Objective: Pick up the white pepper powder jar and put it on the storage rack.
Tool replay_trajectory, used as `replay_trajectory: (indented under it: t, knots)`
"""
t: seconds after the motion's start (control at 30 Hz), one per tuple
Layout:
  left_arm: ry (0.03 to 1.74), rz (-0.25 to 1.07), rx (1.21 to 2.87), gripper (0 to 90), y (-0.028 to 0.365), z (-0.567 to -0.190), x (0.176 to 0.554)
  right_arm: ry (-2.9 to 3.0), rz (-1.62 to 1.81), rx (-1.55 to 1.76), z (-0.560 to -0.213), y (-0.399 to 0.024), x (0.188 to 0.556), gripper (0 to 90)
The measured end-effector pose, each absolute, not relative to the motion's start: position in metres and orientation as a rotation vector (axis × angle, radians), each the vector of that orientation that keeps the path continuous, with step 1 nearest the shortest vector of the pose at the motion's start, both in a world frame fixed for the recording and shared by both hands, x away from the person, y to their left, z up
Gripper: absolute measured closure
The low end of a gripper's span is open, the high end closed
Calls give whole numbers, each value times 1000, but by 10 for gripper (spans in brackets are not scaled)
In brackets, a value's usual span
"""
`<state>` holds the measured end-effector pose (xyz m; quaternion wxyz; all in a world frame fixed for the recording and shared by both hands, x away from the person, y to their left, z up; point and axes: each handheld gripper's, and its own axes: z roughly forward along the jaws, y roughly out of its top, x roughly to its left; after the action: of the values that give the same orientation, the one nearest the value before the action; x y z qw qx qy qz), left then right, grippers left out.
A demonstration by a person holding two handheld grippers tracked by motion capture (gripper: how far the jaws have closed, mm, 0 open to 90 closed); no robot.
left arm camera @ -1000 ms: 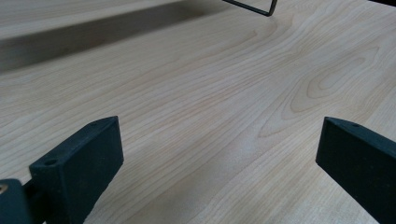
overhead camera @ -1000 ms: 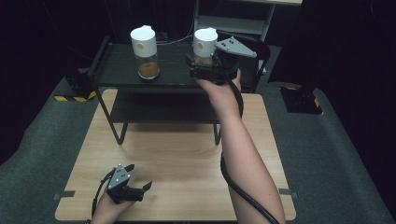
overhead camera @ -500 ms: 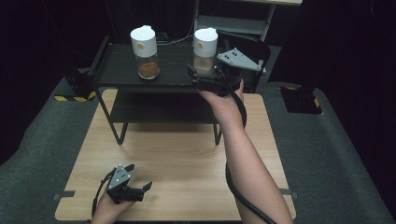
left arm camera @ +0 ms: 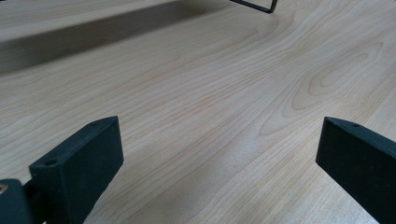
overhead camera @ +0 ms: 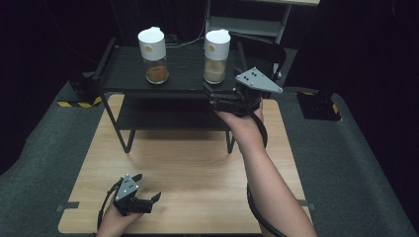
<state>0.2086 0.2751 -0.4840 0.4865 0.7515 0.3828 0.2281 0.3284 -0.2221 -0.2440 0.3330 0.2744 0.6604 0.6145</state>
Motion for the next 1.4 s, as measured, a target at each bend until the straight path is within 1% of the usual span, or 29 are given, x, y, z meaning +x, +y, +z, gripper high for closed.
replay_trajectory:
  t: [0.83,1.2,1.4]
  knots:
    - [914,577,1801,34,276,-488,205,1815,1559,649,-294,-247,301,0]
    - [876,615,1794,34,275,-492,203,1865,1531,664,-325,-259,290,0]
    - [882,609,1793,34,275,-491,204,1892,1520,677,-342,-266,285,1]
